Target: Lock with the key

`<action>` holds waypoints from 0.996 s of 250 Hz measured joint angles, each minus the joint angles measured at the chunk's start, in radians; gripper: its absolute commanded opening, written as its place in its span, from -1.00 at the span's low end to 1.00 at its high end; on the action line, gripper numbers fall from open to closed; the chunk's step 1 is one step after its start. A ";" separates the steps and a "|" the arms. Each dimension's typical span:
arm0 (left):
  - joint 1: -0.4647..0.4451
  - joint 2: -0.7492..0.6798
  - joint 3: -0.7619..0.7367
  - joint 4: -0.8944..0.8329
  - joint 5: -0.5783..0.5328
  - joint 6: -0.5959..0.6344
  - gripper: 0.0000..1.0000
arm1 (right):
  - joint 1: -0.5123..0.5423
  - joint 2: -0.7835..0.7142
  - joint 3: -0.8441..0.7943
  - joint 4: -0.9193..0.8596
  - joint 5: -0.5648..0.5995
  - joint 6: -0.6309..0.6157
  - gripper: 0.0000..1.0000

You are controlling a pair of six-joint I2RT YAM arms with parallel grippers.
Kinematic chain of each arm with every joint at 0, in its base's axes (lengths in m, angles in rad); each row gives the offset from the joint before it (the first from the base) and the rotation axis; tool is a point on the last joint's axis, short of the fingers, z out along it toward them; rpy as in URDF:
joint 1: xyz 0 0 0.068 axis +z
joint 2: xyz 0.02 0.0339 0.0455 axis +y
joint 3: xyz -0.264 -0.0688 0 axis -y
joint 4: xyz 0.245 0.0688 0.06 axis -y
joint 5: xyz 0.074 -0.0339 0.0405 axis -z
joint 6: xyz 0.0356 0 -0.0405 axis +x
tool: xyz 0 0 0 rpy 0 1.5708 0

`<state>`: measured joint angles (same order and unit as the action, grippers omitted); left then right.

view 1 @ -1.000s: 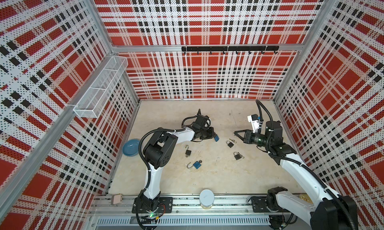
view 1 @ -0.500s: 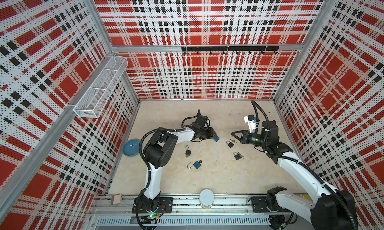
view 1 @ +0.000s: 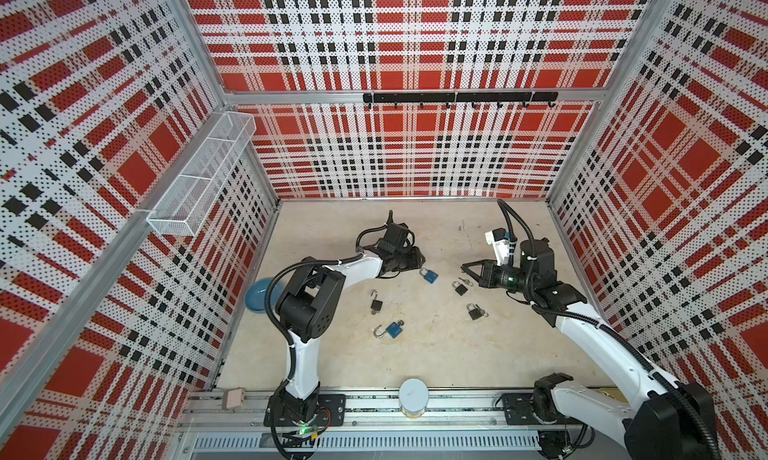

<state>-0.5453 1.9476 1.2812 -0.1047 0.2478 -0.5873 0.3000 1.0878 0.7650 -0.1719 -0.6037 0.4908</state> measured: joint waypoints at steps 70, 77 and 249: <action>-0.002 -0.338 -0.150 0.000 -0.087 0.008 -0.16 | 0.018 0.096 0.052 -0.003 0.077 -0.060 -1.00; -0.003 -0.378 -0.170 -0.001 -0.097 0.009 -0.15 | 0.020 0.117 0.055 0.002 0.083 -0.063 -1.00; 0.030 -0.946 -0.511 -0.083 -0.230 -0.027 -0.05 | 0.087 0.760 0.274 0.184 0.201 -0.092 -1.00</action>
<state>-0.5156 1.0019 0.7704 -0.1879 0.0177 -0.6140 0.3866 1.8477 1.0393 0.0124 -0.4026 0.3992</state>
